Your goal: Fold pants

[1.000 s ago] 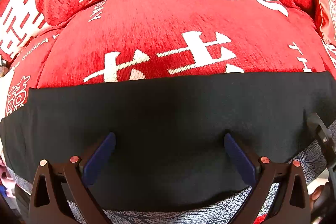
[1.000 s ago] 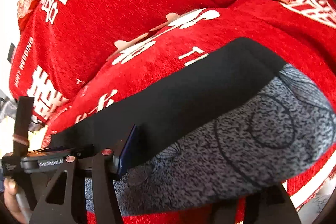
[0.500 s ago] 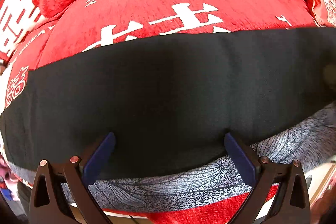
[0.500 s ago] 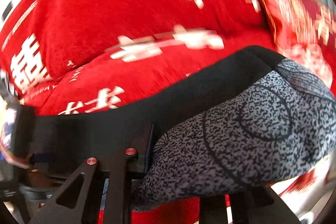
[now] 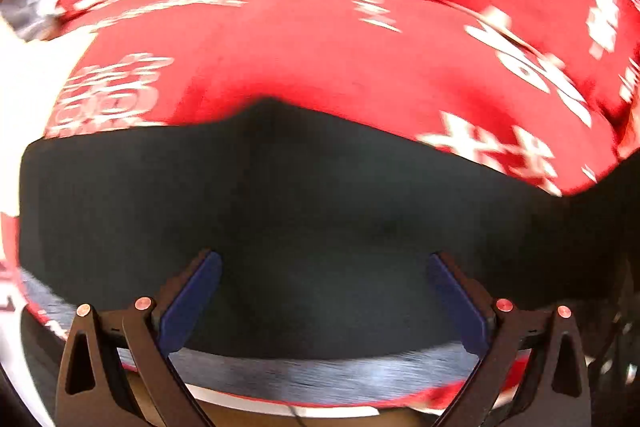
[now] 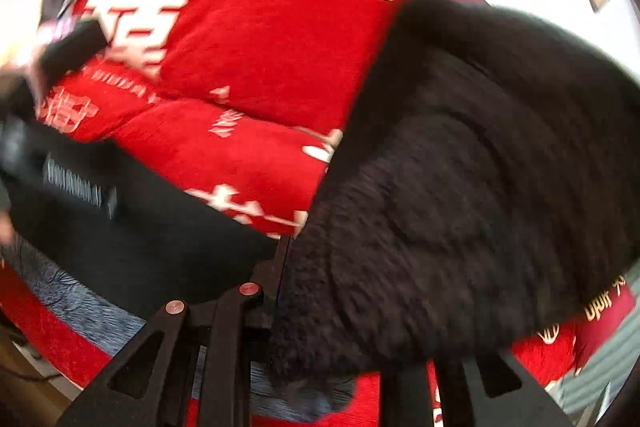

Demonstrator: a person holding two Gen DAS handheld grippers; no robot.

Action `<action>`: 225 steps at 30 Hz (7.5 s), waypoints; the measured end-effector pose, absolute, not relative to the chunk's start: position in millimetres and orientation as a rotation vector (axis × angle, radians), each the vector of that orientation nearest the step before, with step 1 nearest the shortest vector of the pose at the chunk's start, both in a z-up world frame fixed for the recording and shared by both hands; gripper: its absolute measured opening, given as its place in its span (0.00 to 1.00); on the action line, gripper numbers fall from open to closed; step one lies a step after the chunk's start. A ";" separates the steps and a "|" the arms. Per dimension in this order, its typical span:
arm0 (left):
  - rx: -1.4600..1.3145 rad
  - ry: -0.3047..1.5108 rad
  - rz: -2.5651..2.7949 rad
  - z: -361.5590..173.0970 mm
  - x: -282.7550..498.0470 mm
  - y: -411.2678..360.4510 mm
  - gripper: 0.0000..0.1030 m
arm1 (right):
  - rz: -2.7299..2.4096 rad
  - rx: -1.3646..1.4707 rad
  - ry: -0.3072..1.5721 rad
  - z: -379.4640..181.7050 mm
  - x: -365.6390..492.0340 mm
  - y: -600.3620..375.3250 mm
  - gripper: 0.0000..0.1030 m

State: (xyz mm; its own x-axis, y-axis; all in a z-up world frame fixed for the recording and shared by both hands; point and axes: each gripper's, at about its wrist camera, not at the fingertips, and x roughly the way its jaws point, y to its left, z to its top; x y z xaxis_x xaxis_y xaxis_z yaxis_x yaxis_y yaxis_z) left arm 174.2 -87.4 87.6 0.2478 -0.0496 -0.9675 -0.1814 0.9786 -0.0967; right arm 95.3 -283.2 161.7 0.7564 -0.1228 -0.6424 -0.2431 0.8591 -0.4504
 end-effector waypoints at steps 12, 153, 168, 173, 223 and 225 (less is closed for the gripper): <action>-0.297 1.316 0.137 75.7 157.5 -32.3 1.00 | 0.057 -1.034 0.769 61.1 68.3 -203.8 0.35; -0.191 1.243 0.107 54.7 76.7 175.7 1.00 | 1.300 -0.782 1.328 41.7 168.5 94.3 0.97; -0.321 1.147 -0.069 71.2 30.8 262.6 1.00 | 1.258 -0.957 1.042 111.5 119.1 76.0 0.19; -0.378 1.107 -0.214 73.1 42.7 275.4 1.00 | 1.253 -0.911 0.974 137.1 109.0 57.1 0.18; 0.075 1.157 -0.347 196.2 85.6 25.0 0.25 | 0.462 -0.345 1.131 135.0 71.4 -185.4 0.87; 0.089 1.160 -0.378 206.2 94.2 -2.1 0.25 | 0.420 -0.325 1.130 138.8 73.0 -207.1 0.87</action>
State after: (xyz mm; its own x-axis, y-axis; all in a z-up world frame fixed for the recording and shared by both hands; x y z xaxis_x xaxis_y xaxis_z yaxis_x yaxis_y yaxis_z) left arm 94.2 -2.1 206.2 0.3442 -0.2447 -0.9064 0.3359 0.9336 -0.1245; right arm 73.0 -207.1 138.8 0.3630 0.1578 -0.9183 -0.4796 0.8766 -0.0389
